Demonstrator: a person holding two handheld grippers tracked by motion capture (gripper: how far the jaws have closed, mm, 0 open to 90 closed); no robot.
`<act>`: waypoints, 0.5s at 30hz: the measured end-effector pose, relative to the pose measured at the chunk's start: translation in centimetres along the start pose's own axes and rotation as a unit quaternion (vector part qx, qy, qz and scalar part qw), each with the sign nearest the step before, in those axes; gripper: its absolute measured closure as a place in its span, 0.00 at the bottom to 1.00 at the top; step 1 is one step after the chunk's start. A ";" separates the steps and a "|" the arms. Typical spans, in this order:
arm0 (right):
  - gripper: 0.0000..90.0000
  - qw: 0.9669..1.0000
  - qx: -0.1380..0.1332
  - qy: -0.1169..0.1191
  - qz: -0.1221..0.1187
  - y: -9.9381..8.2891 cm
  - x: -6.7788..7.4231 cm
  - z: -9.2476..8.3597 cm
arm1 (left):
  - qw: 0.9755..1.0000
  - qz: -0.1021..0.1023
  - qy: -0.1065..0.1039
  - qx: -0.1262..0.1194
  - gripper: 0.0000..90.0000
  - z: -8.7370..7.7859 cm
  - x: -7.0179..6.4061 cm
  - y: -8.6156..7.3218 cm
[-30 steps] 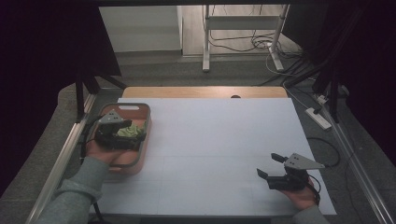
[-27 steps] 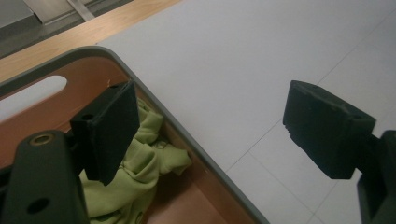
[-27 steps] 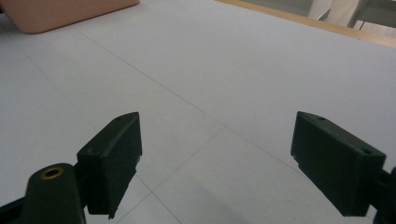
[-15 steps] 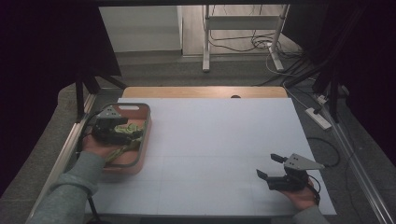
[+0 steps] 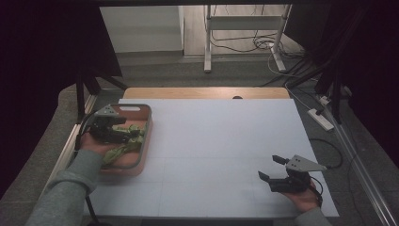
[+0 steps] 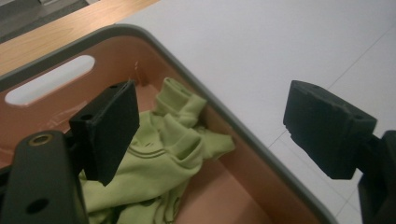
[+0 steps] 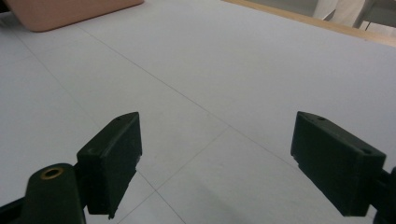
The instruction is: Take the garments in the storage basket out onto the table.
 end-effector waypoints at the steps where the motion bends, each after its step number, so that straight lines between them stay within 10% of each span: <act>1: 0.19 1.000 0.000 0.000 0.000 0.0 0.0 0.0 | 1.000 -0.003 0.002 0.003 0.20 0.0 0.3 -0.1; 15: 0.19 1.000 0.001 -0.001 0.002 0.0 0.0 0.0 | 1.000 -0.019 0.014 0.008 0.19 -0.1 2.1 -0.6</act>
Point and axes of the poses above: each handheld gripper's, and its own axes: z roughly forward along the jaws, y roughly out of its top, x roughly to its left, the point moved 9 cm from there along z, roughly forward along the jaws, and after that the axes turned 1 degree about x, right-handed, at the moved point
